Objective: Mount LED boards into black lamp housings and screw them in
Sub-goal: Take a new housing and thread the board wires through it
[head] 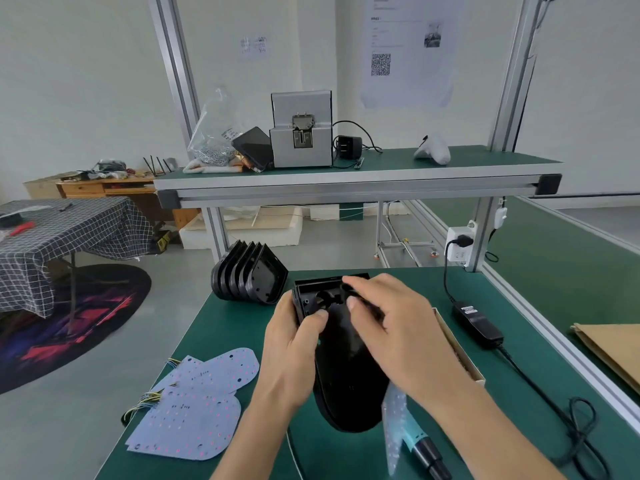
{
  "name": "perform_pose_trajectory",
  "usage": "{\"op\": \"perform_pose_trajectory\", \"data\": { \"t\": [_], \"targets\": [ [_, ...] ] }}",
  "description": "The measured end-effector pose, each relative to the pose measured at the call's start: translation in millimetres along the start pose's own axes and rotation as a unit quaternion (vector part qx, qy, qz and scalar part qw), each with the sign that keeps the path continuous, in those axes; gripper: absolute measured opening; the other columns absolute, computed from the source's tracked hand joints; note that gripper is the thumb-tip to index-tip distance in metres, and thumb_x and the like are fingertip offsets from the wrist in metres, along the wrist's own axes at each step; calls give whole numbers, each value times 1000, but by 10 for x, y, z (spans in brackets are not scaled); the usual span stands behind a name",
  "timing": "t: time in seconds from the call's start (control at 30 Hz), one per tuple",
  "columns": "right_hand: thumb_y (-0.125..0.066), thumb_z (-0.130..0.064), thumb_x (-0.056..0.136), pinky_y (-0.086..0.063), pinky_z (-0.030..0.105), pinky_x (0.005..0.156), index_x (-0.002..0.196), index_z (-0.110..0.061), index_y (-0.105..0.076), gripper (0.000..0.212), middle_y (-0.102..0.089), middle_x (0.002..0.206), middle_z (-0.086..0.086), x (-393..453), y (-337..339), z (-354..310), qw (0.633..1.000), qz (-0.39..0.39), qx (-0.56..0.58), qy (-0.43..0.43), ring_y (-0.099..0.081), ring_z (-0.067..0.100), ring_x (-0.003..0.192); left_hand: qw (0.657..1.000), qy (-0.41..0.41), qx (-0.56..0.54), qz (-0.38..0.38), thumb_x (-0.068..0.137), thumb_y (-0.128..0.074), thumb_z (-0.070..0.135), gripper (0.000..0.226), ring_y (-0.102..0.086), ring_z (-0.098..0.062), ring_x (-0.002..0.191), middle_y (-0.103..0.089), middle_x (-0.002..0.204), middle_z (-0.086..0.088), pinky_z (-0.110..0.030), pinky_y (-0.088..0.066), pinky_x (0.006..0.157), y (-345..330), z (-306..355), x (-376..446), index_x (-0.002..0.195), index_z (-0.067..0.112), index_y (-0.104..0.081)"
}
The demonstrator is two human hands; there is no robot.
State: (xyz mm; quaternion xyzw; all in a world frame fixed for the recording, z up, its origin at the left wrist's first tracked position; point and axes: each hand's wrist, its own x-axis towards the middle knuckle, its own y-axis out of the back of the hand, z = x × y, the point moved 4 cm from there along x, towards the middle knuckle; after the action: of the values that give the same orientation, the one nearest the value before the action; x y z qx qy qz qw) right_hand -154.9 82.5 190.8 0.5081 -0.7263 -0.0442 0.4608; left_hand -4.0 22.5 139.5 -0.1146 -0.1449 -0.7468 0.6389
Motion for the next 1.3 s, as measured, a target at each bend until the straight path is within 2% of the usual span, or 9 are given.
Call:
{"op": "perform_pose_trajectory", "data": {
  "t": [0.07, 0.2, 0.33, 0.57, 0.77, 0.9, 1.0, 1.2, 1.3],
  "targets": [
    [-65, -17, 102, -51, 26, 89, 132, -20, -69, 31, -68, 107, -9, -2, -89, -23, 1000, -23, -5, 3, -65, 6, 97, 1000, -17, 2, -3, 86, -54, 41, 28, -68, -17, 95, -75, 101, 3, -39, -52, 84, -14, 43, -10, 107, 30, -69],
    [-68, -24, 99, -52, 22, 77, 120, -35, -52, 29, -72, 99, -17, -6, -165, 5, 997, -23, 48, -48, -67, 5, 92, 1000, -19, -9, -1, 87, -54, 40, 28, -69, -20, 99, -76, 105, 3, -44, -53, 88, -38, 60, -35, 110, 32, -69],
    [-72, -22, 94, -54, 31, 76, 107, -26, -66, 15, -71, 97, -16, 14, -202, -35, 1000, 1, 17, -16, -68, 7, 90, 999, -38, 4, 3, 86, -53, 39, 22, -63, -18, 87, -72, 92, 5, -48, -54, 82, -38, 101, -60, 101, 29, -66],
    [-60, -27, 102, -51, 46, 71, 93, -14, -66, 17, -67, 87, 0, 97, -194, -143, 995, -51, -69, 44, -63, 29, 81, 995, -80, 61, 23, 80, -50, 39, 11, -50, -13, 72, -57, 76, 11, -26, -40, 66, -7, 210, -141, 81, 28, -53],
    [-57, -20, 97, -49, 48, 67, 86, -13, -62, 14, -53, 78, 0, 60, -218, -119, 988, -101, -101, 64, -55, 30, 72, 983, -121, 138, 10, 79, -52, 34, 10, -56, -12, 79, -59, 83, 13, -16, -38, 66, -20, 251, -182, 87, 39, -52],
    [-61, -9, 99, -50, 24, 85, 113, -16, -74, 21, -71, 103, -2, 86, -247, -3, 991, -126, -14, 30, -64, 13, 96, 995, -84, 57, 6, 76, -53, 36, 19, -60, -16, 81, -66, 86, 8, -29, -49, 71, -24, 218, -143, 93, 33, -61],
    [-68, -11, 96, -44, 7, 81, 111, -26, -73, 21, -74, 102, -17, 72, -225, 47, 997, -74, 34, -17, -66, -2, 96, 996, -81, 33, 5, 78, -54, 35, 23, -62, -21, 83, -68, 88, 4, -37, -54, 74, -20, 236, -150, 98, 29, -63],
    [-81, -27, 89, -45, 7, 69, 89, -32, -75, 8, -73, 86, -26, 4, -215, 76, 993, 35, 67, -89, -69, -4, 83, 995, -92, 41, 16, 78, -55, 34, 22, -63, -25, 85, -69, 88, 2, -53, -55, 78, -34, 317, -161, 97, 28, -63],
    [-76, -26, 92, -52, 21, 73, 96, -31, -77, 7, -75, 88, -19, 5, -212, -20, 995, 51, 55, -69, -69, 4, 85, 994, -96, 39, 22, 76, -55, 35, 23, -62, -29, 84, -68, 87, 0, -55, -54, 77, -35, 365, -154, 97, 27, -61]
  ]
}}
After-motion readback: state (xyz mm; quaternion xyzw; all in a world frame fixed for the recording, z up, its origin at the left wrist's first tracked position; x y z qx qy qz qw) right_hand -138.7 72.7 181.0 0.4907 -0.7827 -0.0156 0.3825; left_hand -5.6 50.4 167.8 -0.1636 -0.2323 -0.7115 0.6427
